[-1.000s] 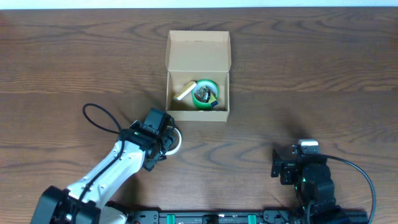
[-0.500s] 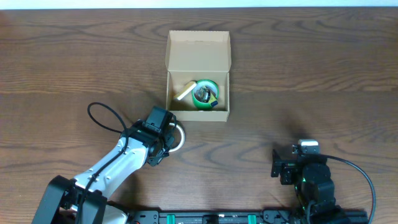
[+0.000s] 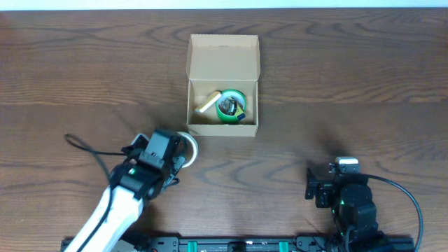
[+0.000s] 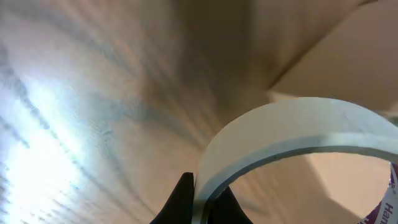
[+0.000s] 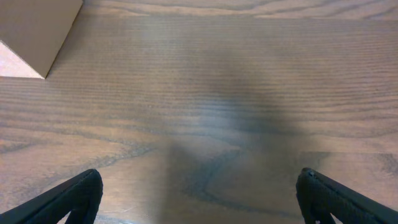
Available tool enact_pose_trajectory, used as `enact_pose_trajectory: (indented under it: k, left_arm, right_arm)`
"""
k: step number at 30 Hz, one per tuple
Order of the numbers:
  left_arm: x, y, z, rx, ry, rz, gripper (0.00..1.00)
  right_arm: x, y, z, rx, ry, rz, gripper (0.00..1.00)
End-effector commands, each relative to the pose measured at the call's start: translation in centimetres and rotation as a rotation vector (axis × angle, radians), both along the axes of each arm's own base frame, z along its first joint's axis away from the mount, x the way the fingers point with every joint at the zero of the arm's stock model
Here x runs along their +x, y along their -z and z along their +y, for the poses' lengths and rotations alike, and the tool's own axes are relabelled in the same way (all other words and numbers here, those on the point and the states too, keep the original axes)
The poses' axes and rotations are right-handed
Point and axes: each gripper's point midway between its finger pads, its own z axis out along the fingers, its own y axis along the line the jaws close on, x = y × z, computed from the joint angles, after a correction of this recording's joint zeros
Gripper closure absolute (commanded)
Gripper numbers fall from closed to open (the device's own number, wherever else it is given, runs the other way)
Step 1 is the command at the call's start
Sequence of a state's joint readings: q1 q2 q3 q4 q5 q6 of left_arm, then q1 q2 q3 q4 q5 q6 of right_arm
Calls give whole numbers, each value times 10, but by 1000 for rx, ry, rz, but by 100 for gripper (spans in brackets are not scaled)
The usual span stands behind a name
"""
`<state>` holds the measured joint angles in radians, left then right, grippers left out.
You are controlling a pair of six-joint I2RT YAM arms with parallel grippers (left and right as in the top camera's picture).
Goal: Pack container
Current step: 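Move the left gripper to the white tape roll and grasp its rim, then carry the white tape roll into the box with the left gripper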
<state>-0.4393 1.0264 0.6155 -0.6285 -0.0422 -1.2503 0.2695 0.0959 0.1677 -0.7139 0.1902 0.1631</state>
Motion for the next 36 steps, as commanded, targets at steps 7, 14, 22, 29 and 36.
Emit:
enact_pose_trajectory:
  k: [7,14,22,29,36]
  left_arm:
    - [63,-78,-17,152,250,-201,94]
    - [123,-120,-46,237,426,-188,95]
    - [161,-99,-75,105,467,-55,94]
    - [162,-52,-87,-17,430,121,94]
    - [147,-26,-74,-18,363,264,94]
  right_arm:
    - [0,0,-1,-12,-1,-2,1]
    - [0,0,-1,-11,-2,-2,1]
    - [0,0,-1,-12,-1,-2,1]
    - [0,0,-1,-12,-1,-2,1]
    - [0,0,-1,-12,-1,-2,1]
